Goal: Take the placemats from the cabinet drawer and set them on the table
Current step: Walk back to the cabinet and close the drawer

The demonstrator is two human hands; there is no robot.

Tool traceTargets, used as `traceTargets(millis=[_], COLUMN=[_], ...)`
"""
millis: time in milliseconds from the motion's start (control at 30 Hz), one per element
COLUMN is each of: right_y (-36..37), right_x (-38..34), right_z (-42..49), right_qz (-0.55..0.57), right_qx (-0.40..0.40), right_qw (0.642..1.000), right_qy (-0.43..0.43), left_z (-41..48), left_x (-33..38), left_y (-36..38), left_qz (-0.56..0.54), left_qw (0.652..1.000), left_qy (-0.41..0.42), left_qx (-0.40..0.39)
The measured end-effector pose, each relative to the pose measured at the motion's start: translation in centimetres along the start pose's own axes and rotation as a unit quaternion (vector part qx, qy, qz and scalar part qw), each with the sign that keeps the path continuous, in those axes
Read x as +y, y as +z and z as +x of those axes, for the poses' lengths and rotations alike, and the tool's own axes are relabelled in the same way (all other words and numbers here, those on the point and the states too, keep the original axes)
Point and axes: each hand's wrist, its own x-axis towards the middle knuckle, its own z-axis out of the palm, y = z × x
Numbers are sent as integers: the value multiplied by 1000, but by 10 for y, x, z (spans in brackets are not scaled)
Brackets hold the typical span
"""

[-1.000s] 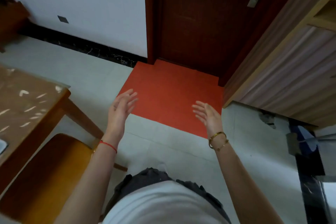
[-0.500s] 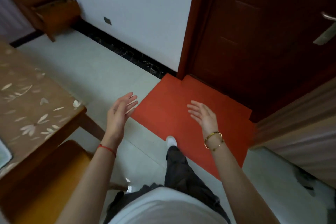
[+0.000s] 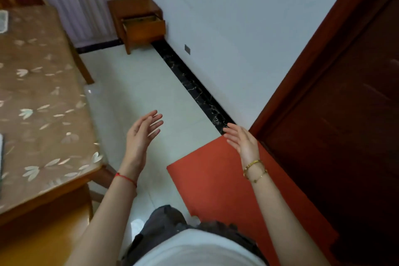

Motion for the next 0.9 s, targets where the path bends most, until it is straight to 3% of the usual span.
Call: traceTargets(millis=[300,900], right_y=[57,220], right_x=[-19,-90], right_z=[133,412], right_qz=[-18,-15], right_qx=[-88,-138], right_qw=[996,990], right_qy=[30,24], left_z=[103,399], left_x=[0,77], left_y=[6,13], left_qz=[-12,-11], left_qw=[996,991], left_qy=[-11,14], left_qx=[91,133])
